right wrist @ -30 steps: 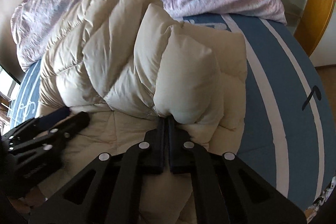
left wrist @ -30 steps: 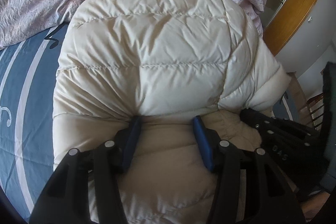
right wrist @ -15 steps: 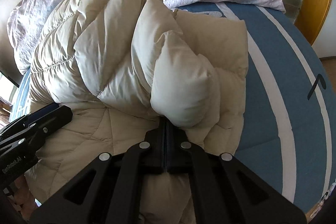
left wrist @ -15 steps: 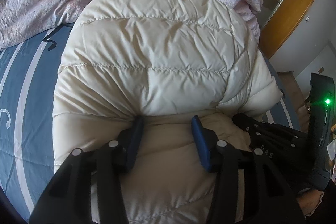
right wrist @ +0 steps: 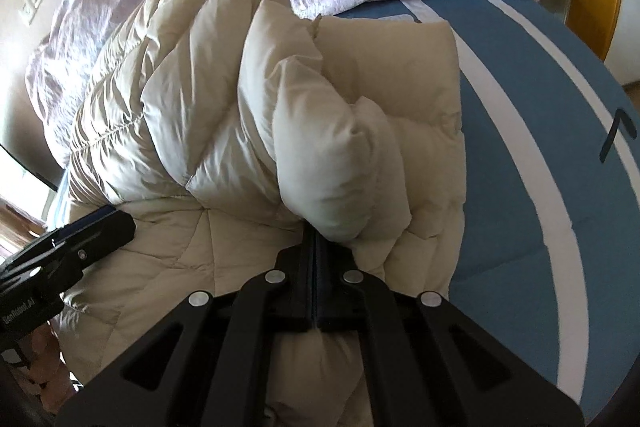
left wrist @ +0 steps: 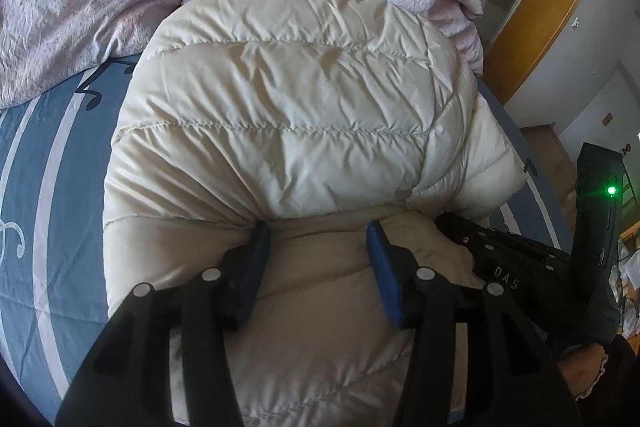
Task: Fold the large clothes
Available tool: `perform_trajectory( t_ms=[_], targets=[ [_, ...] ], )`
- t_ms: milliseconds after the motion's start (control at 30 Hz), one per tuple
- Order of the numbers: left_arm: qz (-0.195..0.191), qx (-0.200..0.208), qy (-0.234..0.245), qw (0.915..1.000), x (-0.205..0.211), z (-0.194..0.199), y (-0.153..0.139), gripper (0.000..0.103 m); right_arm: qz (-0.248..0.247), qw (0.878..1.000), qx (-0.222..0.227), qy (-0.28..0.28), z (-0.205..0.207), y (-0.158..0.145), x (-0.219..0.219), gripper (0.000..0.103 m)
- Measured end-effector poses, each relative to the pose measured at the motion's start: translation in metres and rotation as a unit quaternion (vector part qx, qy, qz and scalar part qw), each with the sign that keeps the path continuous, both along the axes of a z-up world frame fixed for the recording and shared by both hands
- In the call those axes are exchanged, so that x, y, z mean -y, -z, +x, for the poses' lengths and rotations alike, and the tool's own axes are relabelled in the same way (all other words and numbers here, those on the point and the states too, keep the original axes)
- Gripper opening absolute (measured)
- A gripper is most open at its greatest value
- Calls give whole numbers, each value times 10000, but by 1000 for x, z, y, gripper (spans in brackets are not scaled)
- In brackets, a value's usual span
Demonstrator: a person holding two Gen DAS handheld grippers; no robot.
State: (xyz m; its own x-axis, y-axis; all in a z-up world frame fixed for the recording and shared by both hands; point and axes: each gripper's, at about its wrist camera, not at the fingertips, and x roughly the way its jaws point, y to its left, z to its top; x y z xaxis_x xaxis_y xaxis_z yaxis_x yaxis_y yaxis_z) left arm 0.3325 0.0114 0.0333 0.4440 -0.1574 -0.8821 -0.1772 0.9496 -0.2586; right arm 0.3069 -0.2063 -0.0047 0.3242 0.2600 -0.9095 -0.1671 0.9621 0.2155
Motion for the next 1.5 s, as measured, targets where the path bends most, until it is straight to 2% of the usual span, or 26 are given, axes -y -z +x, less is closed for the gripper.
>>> perform_trajectory(
  t_ms=[100, 233, 333, 400, 467, 600, 767, 867, 1000, 1200, 1300, 1500],
  targets=[
    [57, 21, 59, 10000, 0, -2, -5, 51, -110, 9999, 62, 24, 0, -6, -2, 0],
    [147, 255, 86, 9995, -9, -3, -21, 55, -272, 9988, 395, 17, -3, -32, -9, 0],
    [207, 378, -23, 9991, -22, 2, -31, 56, -72, 9969, 776, 102, 1, -59, -12, 8],
    [270, 417, -111, 9987, -32, 7, -35, 57, 68, 9948, 1003, 149, 5, -75, -17, 20],
    [335, 442, -184, 9983, -40, 12, -39, 58, 116, 9925, 1210, 87, 8, -88, -28, 37],
    [465, 472, -295, 9974, -54, 21, -41, 61, 98, 9905, 1369, -98, 14, -98, -52, 39],
    [622, 352, -311, 9970, -63, 29, -28, 61, -475, 9920, 1164, -81, 29, -74, -67, 39],
    [663, 368, -241, 9968, -62, 32, -22, 63, -727, 9930, 925, 107, 32, -54, -53, 39],
    [782, 478, -29, 9958, -54, 36, -18, 66, -1066, 9903, 889, 96, 34, -34, -43, 38],
    [774, 462, 85, 9959, -41, 48, -5, 72, -1041, 9898, 962, 159, 37, -15, -26, 39],
    [828, 433, 88, 9956, -37, 53, 7, 76, -856, 9908, 1029, 196, 39, -9, -20, 39],
    [728, 435, -75, 9964, -45, 55, 22, 82, -831, 9890, 1220, 93, 39, -3, -22, 40]
  ],
)
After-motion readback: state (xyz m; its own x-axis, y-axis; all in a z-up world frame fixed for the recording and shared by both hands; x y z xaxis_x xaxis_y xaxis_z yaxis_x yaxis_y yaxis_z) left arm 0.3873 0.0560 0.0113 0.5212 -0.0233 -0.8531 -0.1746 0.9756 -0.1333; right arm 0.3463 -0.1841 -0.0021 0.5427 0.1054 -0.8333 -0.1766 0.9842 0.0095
